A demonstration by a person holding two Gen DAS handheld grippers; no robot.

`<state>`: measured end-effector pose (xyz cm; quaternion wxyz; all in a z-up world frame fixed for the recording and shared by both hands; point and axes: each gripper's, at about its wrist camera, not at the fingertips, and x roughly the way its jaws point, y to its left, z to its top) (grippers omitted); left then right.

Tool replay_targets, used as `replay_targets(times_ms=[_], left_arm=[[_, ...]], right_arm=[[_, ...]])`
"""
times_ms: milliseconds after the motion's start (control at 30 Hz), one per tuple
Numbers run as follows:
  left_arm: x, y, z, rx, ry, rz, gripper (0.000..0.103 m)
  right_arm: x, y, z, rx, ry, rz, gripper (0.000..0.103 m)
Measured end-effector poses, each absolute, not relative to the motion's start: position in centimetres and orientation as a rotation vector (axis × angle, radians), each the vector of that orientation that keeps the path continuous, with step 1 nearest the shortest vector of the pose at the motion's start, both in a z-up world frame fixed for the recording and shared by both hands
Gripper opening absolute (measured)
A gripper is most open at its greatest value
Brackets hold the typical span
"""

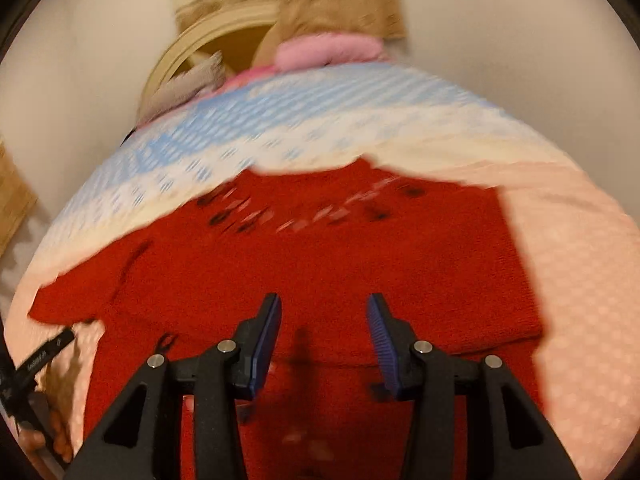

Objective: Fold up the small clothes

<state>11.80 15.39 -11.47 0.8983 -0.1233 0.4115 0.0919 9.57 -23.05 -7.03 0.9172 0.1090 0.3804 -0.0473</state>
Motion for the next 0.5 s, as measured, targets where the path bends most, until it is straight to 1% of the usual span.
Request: replay_targets(times_ms=[133,233,267,300,400,500], left_arm=[[12.0,14.5,-11.4,-0.204,0.862,0.197,0.103],[12.1,14.4,-11.3,-0.189,0.866,0.203,0.103],[12.0,14.6,-11.3,-0.198,0.866,0.203,0.103],[11.9,15.0,-11.3,-0.213,0.862,0.206,0.103],[10.9,16.5,-10.6,-0.281,0.814,0.249,0.103],[9.1,18.9,-9.4,-0.354,0.727,0.309,0.103]], right_arm=[[9.2,-27.6,-7.2,0.251,0.793,-0.198,0.046],[9.6,-29.9,-9.5,0.240,0.869,-0.244,0.046],[9.6,-30.2,-10.3,0.231,0.876,-0.256,0.046],[9.4,-29.9,-10.8,0.194,0.841,-0.257,0.046],[9.2,-29.4,-10.7,0.140,0.837,-0.278,0.046],[9.2,-28.8,-10.7,0.113,0.833,-0.284,0.047]])
